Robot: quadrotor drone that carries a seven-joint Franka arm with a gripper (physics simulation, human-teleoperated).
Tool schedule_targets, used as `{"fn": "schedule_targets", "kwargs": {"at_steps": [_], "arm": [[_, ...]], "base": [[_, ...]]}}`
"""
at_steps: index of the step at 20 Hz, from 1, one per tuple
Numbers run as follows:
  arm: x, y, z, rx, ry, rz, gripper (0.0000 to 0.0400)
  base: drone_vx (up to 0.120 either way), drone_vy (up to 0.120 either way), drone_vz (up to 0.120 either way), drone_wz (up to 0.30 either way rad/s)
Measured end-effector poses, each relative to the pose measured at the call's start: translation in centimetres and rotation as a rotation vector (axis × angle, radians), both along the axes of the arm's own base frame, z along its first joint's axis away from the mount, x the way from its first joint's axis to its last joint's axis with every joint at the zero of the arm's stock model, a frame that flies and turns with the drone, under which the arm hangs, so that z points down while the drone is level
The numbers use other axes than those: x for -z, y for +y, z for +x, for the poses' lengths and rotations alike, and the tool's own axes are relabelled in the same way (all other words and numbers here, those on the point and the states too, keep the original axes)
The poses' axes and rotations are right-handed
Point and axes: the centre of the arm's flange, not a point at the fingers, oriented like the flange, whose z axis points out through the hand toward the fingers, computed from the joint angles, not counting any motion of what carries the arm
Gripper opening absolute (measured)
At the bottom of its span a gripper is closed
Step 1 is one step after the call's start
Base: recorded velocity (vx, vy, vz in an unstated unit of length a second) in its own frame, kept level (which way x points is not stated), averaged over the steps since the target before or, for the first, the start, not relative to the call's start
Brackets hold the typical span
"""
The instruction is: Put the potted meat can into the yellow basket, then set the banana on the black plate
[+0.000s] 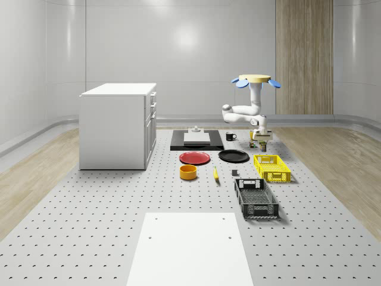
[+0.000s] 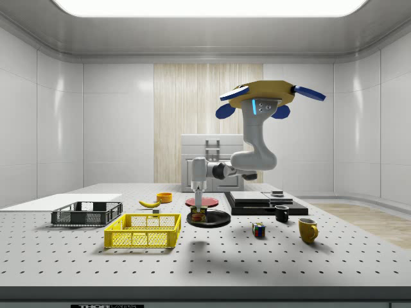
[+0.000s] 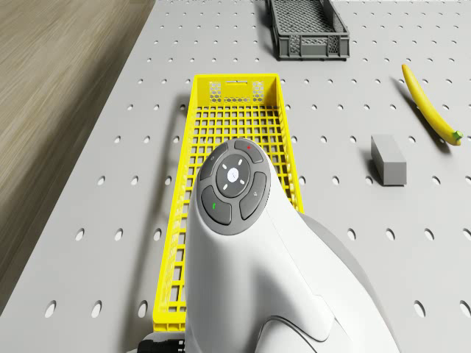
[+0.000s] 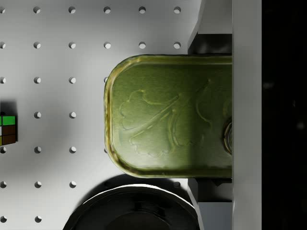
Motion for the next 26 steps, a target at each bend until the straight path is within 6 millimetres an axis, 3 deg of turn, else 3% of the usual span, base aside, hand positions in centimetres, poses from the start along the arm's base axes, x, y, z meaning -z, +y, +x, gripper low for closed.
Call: {"fn": "schedule_targets", "kwargs": {"at_steps": [26], "arm": [[0.03,0.07,0.01,0.025,-0.001,0.002,0.0290]], "base": [[0.120,0.000,0.000,0.000]]}}
